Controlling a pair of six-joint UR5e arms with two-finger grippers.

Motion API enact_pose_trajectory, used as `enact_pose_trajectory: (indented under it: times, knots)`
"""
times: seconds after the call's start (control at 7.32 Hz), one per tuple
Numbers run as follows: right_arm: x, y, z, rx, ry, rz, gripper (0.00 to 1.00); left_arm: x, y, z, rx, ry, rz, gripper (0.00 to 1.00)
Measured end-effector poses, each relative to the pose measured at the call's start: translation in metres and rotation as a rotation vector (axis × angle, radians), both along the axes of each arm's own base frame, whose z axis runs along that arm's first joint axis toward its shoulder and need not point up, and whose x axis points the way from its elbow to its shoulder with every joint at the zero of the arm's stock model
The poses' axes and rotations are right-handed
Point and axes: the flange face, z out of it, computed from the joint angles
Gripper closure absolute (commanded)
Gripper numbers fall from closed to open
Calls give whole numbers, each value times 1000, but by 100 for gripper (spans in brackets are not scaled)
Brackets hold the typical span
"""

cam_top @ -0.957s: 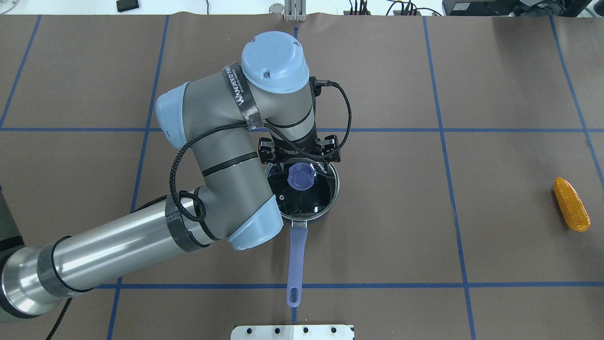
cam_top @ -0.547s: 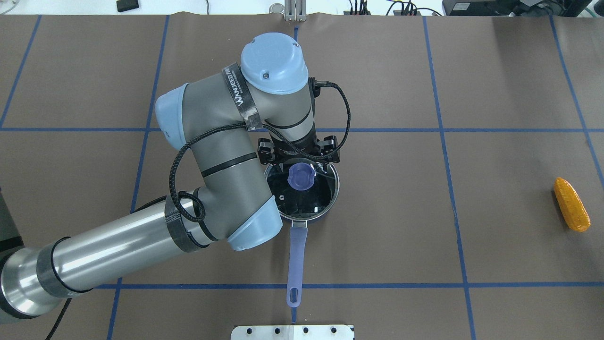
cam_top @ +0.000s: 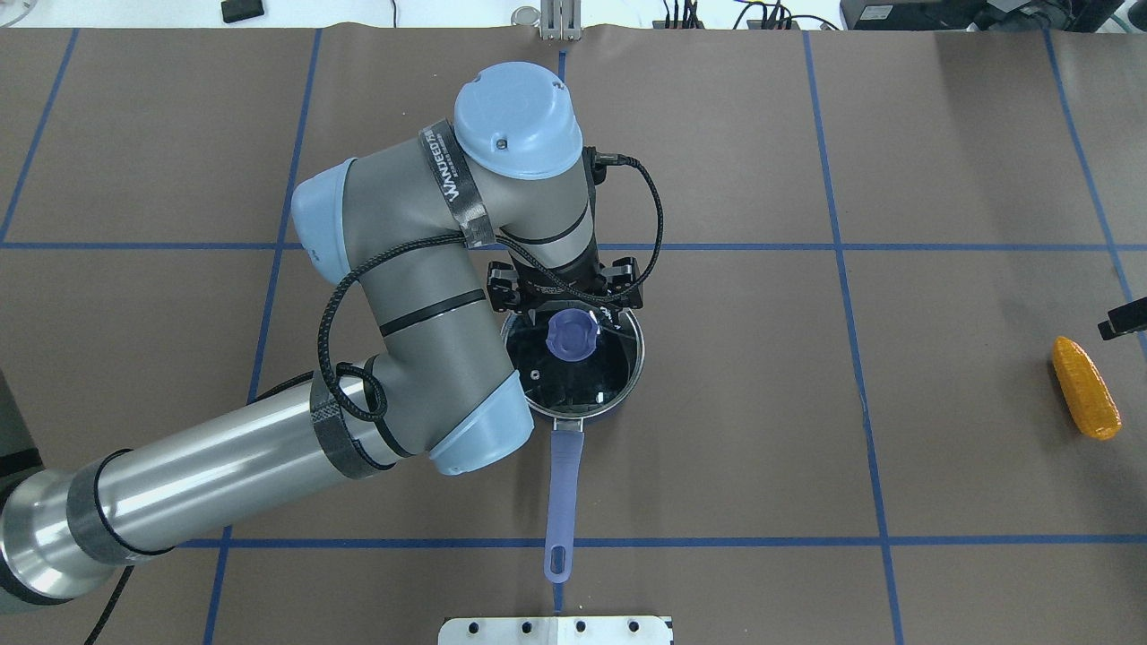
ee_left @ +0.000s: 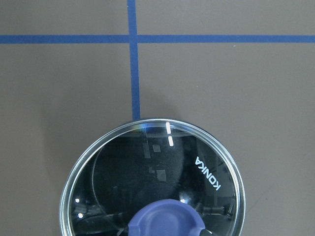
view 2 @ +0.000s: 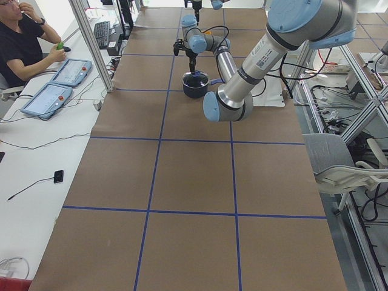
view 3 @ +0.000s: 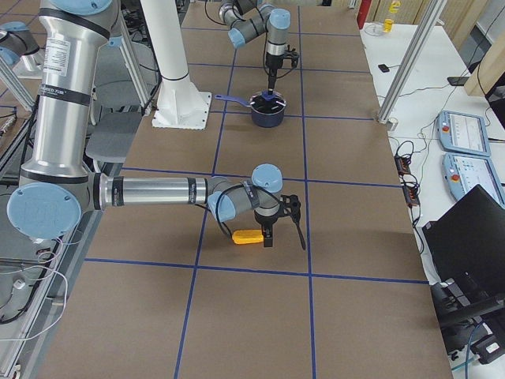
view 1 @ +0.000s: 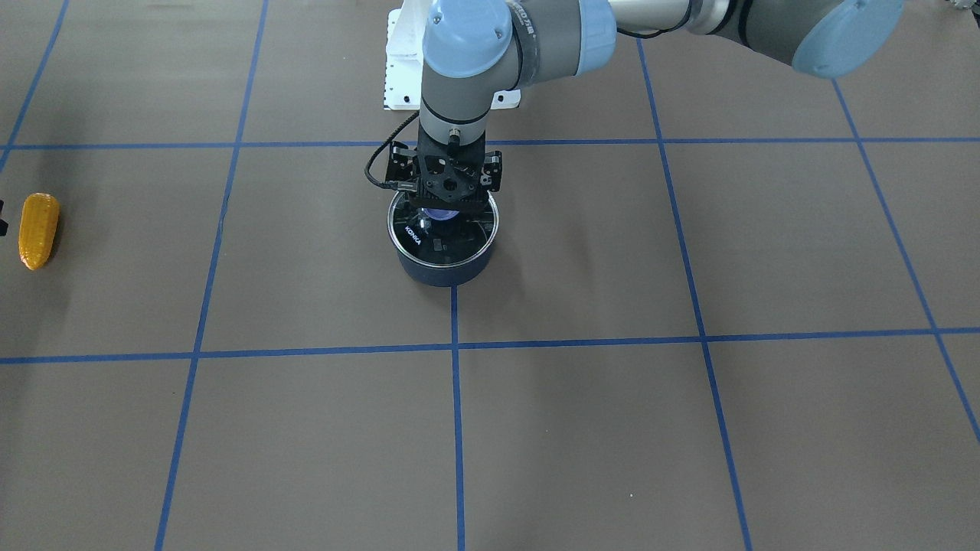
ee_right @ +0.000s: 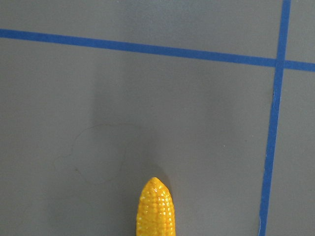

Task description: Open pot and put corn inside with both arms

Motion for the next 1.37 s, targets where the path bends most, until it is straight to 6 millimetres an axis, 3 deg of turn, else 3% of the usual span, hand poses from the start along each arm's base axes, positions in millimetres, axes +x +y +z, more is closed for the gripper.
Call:
enact_pose_trajectory:
  times: [0.14,0.82,1.37]
  knots:
    - [-10,3,8,5,-18,6,0,0,0,0,0,0,0,0]
    - [-61,16,9,20,-22,-86,0,1,-1,8,-7,-9,-1,1]
    - [-70,21,12,31,2,-104,0,10,2,15,-12,-20,11,2]
